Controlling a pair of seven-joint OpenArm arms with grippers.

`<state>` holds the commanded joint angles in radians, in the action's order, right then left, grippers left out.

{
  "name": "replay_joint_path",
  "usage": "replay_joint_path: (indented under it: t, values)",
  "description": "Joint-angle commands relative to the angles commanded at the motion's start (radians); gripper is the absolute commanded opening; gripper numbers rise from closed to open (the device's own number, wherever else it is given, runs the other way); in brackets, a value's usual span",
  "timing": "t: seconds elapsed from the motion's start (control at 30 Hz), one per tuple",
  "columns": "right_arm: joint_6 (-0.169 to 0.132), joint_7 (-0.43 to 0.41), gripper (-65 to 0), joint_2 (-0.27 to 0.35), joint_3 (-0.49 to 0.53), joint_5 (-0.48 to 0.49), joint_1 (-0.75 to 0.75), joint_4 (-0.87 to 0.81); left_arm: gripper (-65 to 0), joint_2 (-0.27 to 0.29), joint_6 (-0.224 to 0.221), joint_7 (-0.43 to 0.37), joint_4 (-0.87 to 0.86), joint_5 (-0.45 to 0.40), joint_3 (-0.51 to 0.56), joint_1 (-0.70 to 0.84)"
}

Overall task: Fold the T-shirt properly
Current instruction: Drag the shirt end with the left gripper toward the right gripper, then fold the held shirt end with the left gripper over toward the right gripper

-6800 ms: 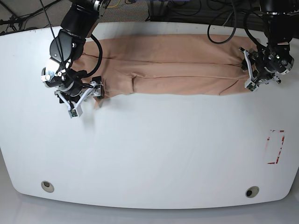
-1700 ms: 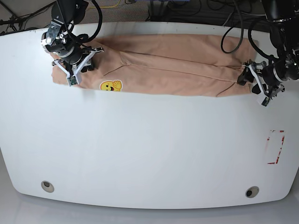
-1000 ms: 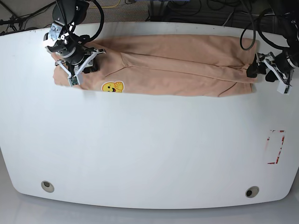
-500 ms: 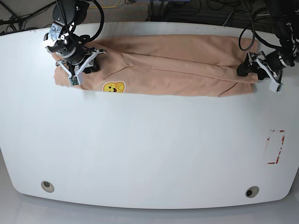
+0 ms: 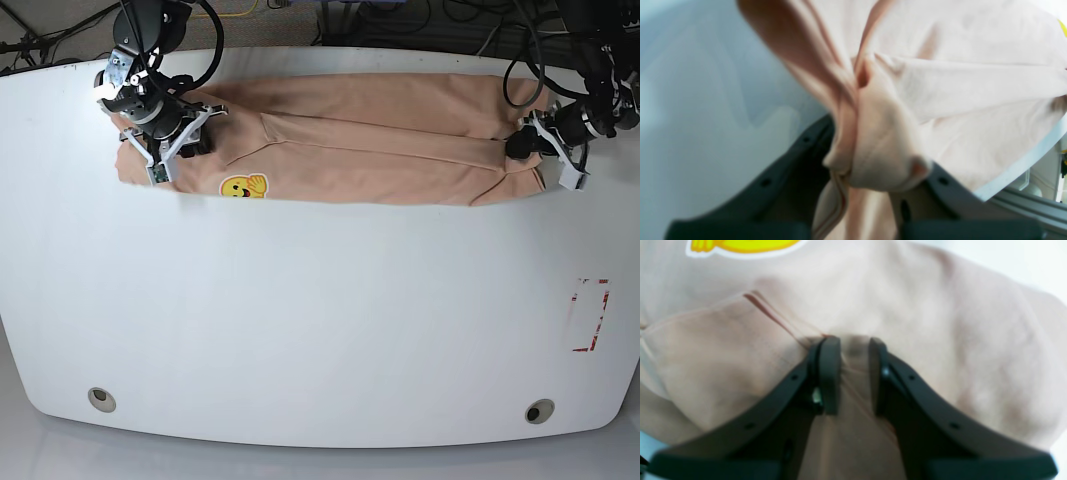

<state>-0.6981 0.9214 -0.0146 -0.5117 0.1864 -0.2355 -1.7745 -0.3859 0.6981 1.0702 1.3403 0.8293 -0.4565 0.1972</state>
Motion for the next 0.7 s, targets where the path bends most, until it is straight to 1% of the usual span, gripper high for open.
replay_joint_path:
  t: [0.13,0.2,0.23,0.4,0.47,0.57,0.63,0.7]
  values:
    - [0.0,0.0,-51.8,-0.002,0.0,-0.003,0.002,0.002,-63.9,-0.014,0.0,0.0,0.066,0.0,0.0,0.0]
    - [0.0,0.0,-51.8,-0.002,0.0,-0.002,0.0,0.002,-63.9,-0.017,0.0,0.0,0.127,0.002,0.0,0.006]
    - [0.0,0.0,-51.8,-0.002,0.0,-0.002,0.0,0.002,-63.9,-0.017,0.0,0.008,0.187,0.005,0.0,0.008]
    - [0.0,0.0,-51.8,-0.002,0.0,-0.008,-0.002,0.002,-63.9,-0.012,0.0,0.106,0.361,0.008,0.0,0.021]
    - [0.0,0.0,-51.8,-0.002,0.0,-0.008,0.0,0.002,-63.9,0.006,0.0,0.132,0.422,0.009,0.0,0.021]
    - [0.0,0.0,-51.8,-0.002,0.0,-0.008,0.0,0.002,-63.7,0.06,0.0,0.173,0.537,0.006,0.0,0.021]
    - [0.0,0.0,-51.8,-0.002,0.002,-0.008,-0.002,0.002,-63.7,0.084,0.0,0.199,0.58,0.008,0.002,0.021]
    - [0.0,0.0,-51.8,-0.002,0.002,-0.008,-0.002,0.002,-63.7,0.112,0.0,0.235,0.615,0.008,0.025,0.015]
